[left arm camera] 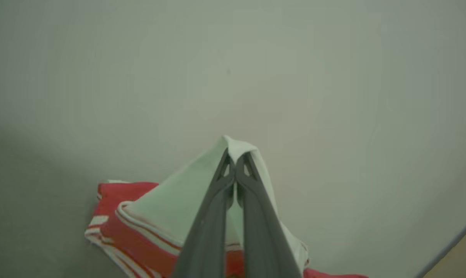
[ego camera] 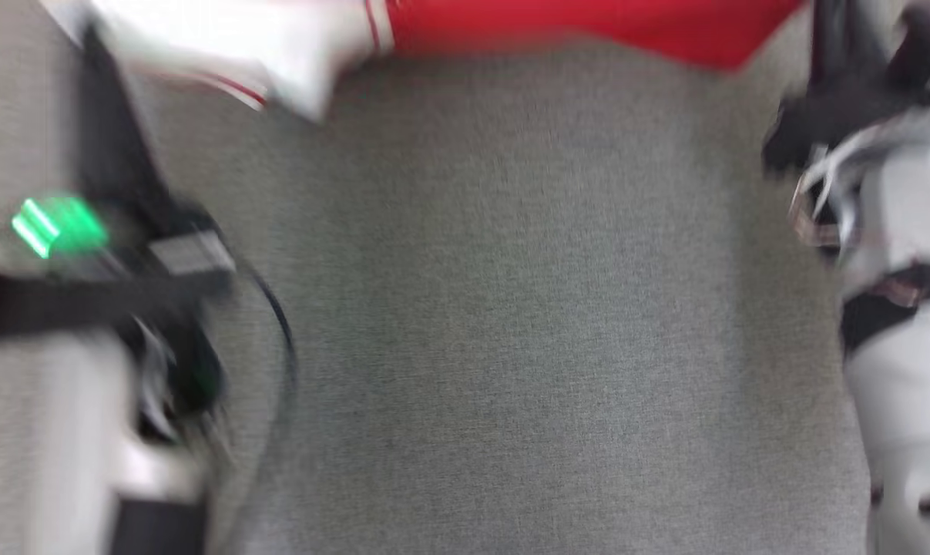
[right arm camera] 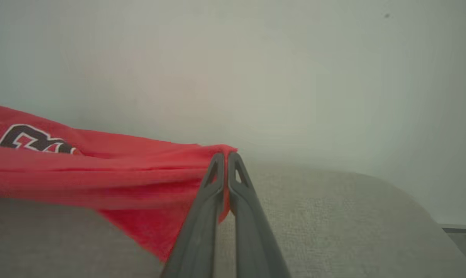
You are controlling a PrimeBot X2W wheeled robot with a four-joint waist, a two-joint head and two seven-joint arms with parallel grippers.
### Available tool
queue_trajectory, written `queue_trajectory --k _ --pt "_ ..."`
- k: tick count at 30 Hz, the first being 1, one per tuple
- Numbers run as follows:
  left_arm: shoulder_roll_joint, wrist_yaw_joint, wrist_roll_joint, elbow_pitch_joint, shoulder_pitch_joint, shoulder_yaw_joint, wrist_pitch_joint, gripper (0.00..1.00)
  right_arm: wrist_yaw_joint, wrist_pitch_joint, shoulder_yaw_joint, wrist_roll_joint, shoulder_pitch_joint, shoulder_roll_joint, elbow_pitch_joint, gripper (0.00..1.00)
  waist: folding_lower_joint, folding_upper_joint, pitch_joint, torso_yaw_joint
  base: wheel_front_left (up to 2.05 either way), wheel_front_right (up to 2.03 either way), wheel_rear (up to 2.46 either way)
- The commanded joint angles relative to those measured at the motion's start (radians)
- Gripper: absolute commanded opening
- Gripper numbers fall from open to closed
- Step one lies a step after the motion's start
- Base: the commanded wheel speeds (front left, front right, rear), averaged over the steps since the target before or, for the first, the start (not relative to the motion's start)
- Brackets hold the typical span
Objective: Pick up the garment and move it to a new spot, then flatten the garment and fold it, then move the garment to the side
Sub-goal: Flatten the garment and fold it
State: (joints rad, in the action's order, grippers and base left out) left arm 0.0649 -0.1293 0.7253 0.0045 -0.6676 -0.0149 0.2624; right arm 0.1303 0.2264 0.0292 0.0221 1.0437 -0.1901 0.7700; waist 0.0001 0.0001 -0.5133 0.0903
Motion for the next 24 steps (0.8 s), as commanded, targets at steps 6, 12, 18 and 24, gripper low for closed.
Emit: queue_trajectory --k 6,12,18,24 --pt "-0.008 -0.001 0.029 0.066 0.34 -0.118 0.003 0.0 0.001 -0.142 -0.085 -0.109 -0.247 -0.05 -0.029 0.0 -0.0001 -0.0001 0.237 -0.018 0.0 0.0 0.0" --pt "-0.011 -0.001 0.193 0.157 0.568 -0.202 -0.036 0.0 0.001 -0.262 -0.03 -0.208 -0.489 -0.049 -0.096 0.0 -0.0001 -0.0001 0.396 -0.059 0.0 0.0 0.0" --pt "-0.01 0.013 0.277 0.176 0.655 -0.208 -0.104 0.0 0.001 -0.413 0.006 -0.212 -0.66 -0.04 -0.192 0.0 -0.0001 -0.0001 0.476 -0.11 0.0 0.0 0.0" --pt "-0.009 0.03 0.389 0.136 0.725 -0.189 -0.19 0.0 0.001 -0.556 0.051 -0.218 -0.847 -0.009 -0.4 0.0 -0.0001 -0.0001 0.521 -0.138 0.0 0.0 0.0"
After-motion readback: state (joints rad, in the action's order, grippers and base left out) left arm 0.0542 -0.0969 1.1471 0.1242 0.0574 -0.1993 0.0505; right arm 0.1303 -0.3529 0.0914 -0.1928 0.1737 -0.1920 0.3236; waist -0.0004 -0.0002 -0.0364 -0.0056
